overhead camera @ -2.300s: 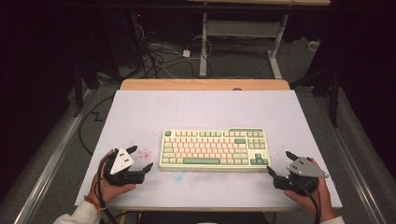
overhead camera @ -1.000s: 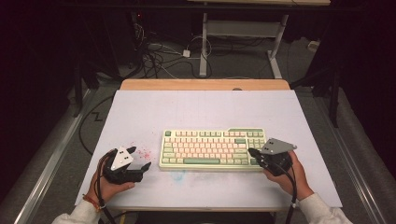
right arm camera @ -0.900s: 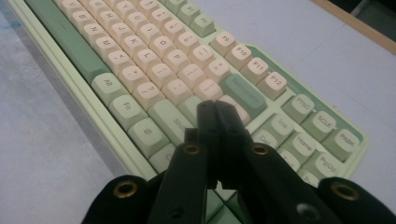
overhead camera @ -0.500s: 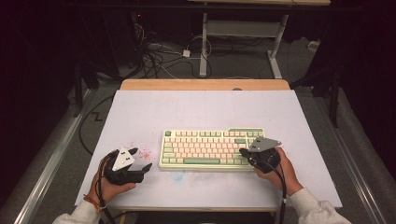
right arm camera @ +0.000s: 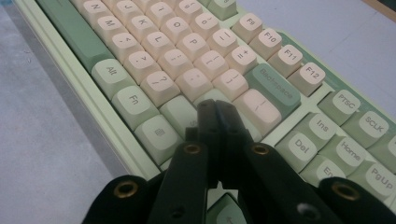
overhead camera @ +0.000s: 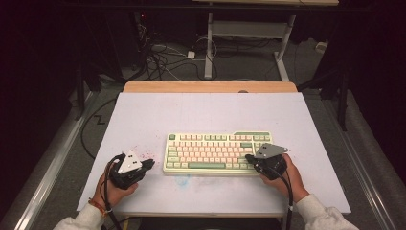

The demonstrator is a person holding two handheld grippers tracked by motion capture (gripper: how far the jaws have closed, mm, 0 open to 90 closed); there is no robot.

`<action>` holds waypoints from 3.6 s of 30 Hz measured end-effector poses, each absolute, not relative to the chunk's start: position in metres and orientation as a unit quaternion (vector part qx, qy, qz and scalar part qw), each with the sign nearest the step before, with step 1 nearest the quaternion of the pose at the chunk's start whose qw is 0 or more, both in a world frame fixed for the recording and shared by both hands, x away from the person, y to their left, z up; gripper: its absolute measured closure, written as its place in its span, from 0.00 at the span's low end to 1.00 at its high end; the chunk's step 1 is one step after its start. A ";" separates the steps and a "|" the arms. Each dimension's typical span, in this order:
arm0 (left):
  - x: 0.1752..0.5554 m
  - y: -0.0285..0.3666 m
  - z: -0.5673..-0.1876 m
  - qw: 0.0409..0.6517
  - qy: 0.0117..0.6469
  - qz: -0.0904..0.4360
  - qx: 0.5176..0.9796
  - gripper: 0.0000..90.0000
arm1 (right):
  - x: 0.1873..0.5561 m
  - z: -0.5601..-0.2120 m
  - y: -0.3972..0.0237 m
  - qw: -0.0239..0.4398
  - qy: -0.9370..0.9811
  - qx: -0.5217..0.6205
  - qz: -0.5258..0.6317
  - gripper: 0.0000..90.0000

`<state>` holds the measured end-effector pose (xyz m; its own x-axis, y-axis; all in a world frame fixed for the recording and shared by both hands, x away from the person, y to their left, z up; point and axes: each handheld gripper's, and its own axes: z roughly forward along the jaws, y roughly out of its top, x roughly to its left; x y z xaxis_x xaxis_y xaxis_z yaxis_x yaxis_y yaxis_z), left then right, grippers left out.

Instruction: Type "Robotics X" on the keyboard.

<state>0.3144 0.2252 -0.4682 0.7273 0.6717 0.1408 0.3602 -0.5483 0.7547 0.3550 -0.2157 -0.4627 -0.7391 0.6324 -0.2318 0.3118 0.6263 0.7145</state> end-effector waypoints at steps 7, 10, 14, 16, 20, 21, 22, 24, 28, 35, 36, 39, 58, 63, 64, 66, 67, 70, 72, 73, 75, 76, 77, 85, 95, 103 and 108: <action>0.329 0.202 -0.461 0.351 0.285 0.201 0.869 0.97 | 0.354 -0.464 -0.216 0.240 0.866 0.274 0.342 1.00; 0.338 0.187 -0.457 0.342 0.269 0.194 0.879 0.97 | 0.354 -0.464 -0.217 0.239 0.865 0.276 0.344 1.00; 0.346 0.176 -0.452 0.339 0.261 0.194 0.883 0.97 | 0.354 -0.464 -0.216 0.242 0.866 0.273 0.342 1.00; 0.350 0.170 -0.450 0.340 0.256 0.194 0.884 0.97 | 0.353 -0.464 -0.216 0.243 0.866 0.273 0.342 1.00; 0.359 0.157 -0.447 0.338 0.248 0.185 0.889 0.96 | 0.353 -0.465 -0.216 0.243 0.865 0.275 0.343 1.00; 0.361 0.153 -0.447 0.334 0.246 0.183 0.891 0.96 | 0.353 -0.465 -0.216 0.243 0.865 0.276 0.341 1.00; 0.363 0.150 -0.446 0.330 0.244 0.185 0.893 0.96 | 0.353 -0.465 -0.216 0.244 0.865 0.276 0.341 1.00; 0.368 0.144 -0.446 0.329 0.243 0.178 0.895 0.96 | 0.353 -0.465 -0.215 0.244 0.865 0.276 0.341 1.00; 0.376 0.135 -0.446 0.327 0.240 0.177 0.897 0.96 | 0.353 -0.465 -0.215 0.244 0.865 0.276 0.341 1.00; 0.387 0.116 -0.446 0.322 0.229 0.171 0.902 0.95 | 0.352 -0.465 -0.215 0.248 0.864 0.276 0.340 1.00; 0.389 0.113 -0.446 0.320 0.226 0.170 0.904 0.95 | 0.352 -0.465 -0.215 0.247 0.864 0.276 0.341 1.00; 0.393 0.105 -0.446 0.319 0.223 0.166 0.906 0.96 | 0.352 -0.465 -0.215 0.248 0.864 0.277 0.340 1.00; 0.401 0.090 -0.448 0.318 0.216 0.162 0.909 0.96 | 0.352 -0.465 -0.215 0.249 0.865 0.274 0.339 1.00; 0.400 0.088 -0.447 0.318 0.212 0.164 0.909 0.96 | 0.352 -0.465 -0.215 0.250 0.865 0.273 0.338 1.00; 0.400 0.088 -0.447 0.319 0.212 0.163 0.909 0.96 | 0.352 -0.465 -0.215 0.249 0.865 0.274 0.338 1.00; 0.400 0.090 -0.446 0.320 0.213 0.163 0.909 0.96 | 0.352 -0.465 -0.214 0.250 0.865 0.274 0.338 1.00; 0.400 0.090 -0.446 0.321 0.214 0.163 0.908 0.96 | 0.352 -0.465 -0.214 0.250 0.865 0.273 0.338 1.00; 0.400 0.090 -0.446 0.318 0.214 0.161 0.909 0.96 | 0.352 -0.465 -0.214 0.250 0.865 0.273 0.337 1.00; 0.400 0.090 -0.447 0.316 0.213 0.158 0.911 0.96 | 0.352 -0.465 -0.214 0.251 0.866 0.273 0.336 1.00; 0.400 0.089 -0.447 0.316 0.213 0.158 0.911 0.96 | 0.352 -0.465 -0.214 0.250 0.866 0.273 0.337 1.00; 0.400 0.089 -0.447 0.316 0.212 0.158 0.911 0.96 | 0.352 -0.465 -0.214 0.251 0.866 0.273 0.337 1.00; 0.400 0.089 -0.447 0.315 0.213 0.159 0.911 0.96 | 0.352 -0.465 -0.214 0.251 0.866 0.273 0.336 1.00; 0.400 0.089 -0.447 0.314 0.213 0.159 0.912 0.96 | 0.351 -0.465 -0.214 0.251 0.866 0.273 0.336 1.00; 0.402 0.090 -0.450 0.308 0.217 0.161 0.912 0.96 | 0.352 -0.465 -0.214 0.251 0.866 0.273 0.336 1.00; 0.399 0.089 -0.448 0.308 0.213 0.175 0.911 0.95 | 0.351 -0.463 -0.213 0.249 0.866 0.272 0.336 1.00; 0.387 0.106 -0.431 0.353 0.211 0.205 0.888 0.88 | 0.345 -0.450 -0.216 0.260 0.857 0.267 0.356 1.00; 0.376 0.119 -0.425 0.372 0.200 0.221 0.879 0.72 | 0.342 -0.446 -0.217 0.261 0.855 0.264 0.362 1.00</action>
